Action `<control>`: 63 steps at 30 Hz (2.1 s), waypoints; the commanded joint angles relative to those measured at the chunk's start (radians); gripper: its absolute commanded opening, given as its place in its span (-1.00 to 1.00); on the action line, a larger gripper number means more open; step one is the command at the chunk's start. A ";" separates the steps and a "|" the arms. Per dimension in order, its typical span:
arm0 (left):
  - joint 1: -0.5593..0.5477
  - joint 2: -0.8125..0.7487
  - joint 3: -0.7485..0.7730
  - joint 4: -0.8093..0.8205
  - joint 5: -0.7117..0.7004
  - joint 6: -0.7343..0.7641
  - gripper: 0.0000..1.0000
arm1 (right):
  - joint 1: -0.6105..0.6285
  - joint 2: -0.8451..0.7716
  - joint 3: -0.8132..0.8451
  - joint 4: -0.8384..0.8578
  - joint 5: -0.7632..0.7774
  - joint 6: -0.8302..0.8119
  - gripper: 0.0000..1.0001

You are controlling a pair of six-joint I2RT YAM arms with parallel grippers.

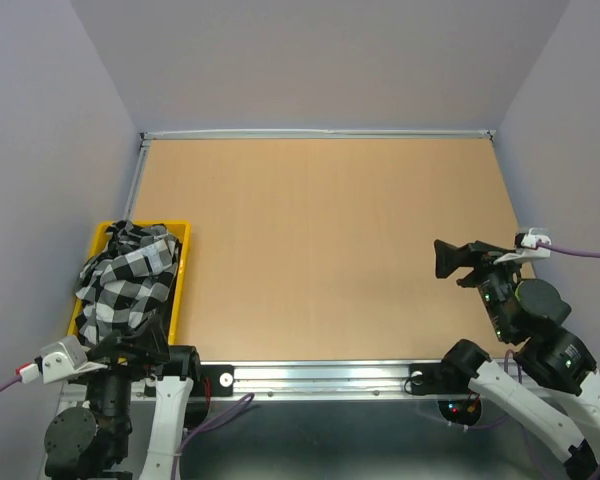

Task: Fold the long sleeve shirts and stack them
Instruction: Grab the shirt from the pile

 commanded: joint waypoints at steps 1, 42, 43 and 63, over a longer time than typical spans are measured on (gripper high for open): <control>-0.001 0.041 -0.013 0.026 -0.005 -0.021 0.97 | 0.002 0.020 -0.039 0.007 -0.043 0.010 1.00; 0.203 0.952 -0.319 0.618 -0.302 -0.333 0.94 | 0.002 0.348 0.083 -0.004 -0.492 0.135 1.00; 0.215 0.955 -0.328 0.639 -0.291 -0.344 0.94 | 0.002 0.356 0.090 -0.003 -0.491 0.121 1.00; 0.361 1.041 -0.488 0.784 -0.171 -0.383 -0.48 | 0.002 0.498 0.126 0.028 -0.486 0.032 1.00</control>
